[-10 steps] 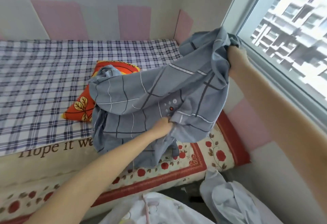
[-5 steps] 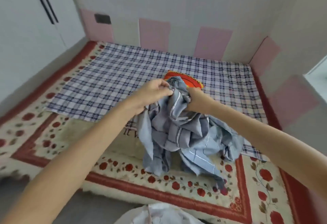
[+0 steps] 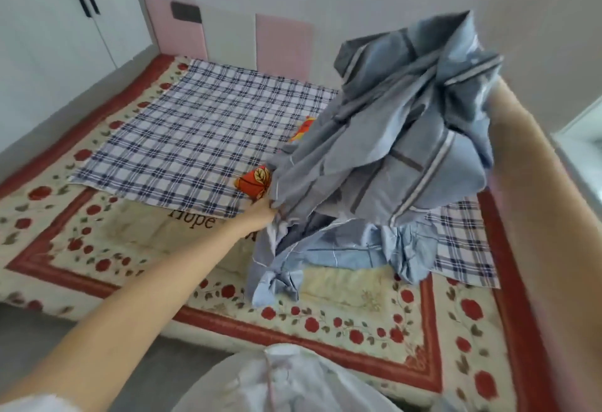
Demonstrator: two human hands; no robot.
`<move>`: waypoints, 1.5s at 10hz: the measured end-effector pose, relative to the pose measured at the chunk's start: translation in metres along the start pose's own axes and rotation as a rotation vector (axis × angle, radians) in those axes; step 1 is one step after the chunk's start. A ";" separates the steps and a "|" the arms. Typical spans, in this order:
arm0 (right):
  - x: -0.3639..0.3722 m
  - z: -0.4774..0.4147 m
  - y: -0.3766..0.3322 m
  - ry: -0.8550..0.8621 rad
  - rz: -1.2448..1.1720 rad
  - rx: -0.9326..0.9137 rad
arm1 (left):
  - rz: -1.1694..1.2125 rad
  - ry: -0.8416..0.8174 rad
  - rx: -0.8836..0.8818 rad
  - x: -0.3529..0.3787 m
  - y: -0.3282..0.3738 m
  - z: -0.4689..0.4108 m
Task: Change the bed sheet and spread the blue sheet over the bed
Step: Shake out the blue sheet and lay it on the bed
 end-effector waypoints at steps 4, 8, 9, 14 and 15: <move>0.031 0.038 0.125 -0.825 0.928 -0.293 | 0.319 -0.338 0.413 0.025 0.163 0.054; -0.011 0.047 0.225 -0.803 0.696 -0.111 | -0.161 -0.296 0.674 0.073 0.164 0.101; -0.042 0.032 0.228 -0.667 0.322 0.219 | -0.356 0.037 0.619 0.063 0.141 0.067; -0.154 0.054 0.258 -1.184 0.642 0.492 | -0.419 -0.608 0.642 0.259 0.125 0.078; -0.157 0.070 0.286 -1.338 0.954 0.656 | -0.805 -0.901 0.797 0.311 0.070 0.103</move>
Point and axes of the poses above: each hand's wrist, its own z-axis away from the middle knuckle, its own x-axis out of the palm, y = z × x, the point moved 8 cm from there along -z, towards the middle knuckle, and after that the axes turned 12 degrees about -z, right-handed, at the moved point
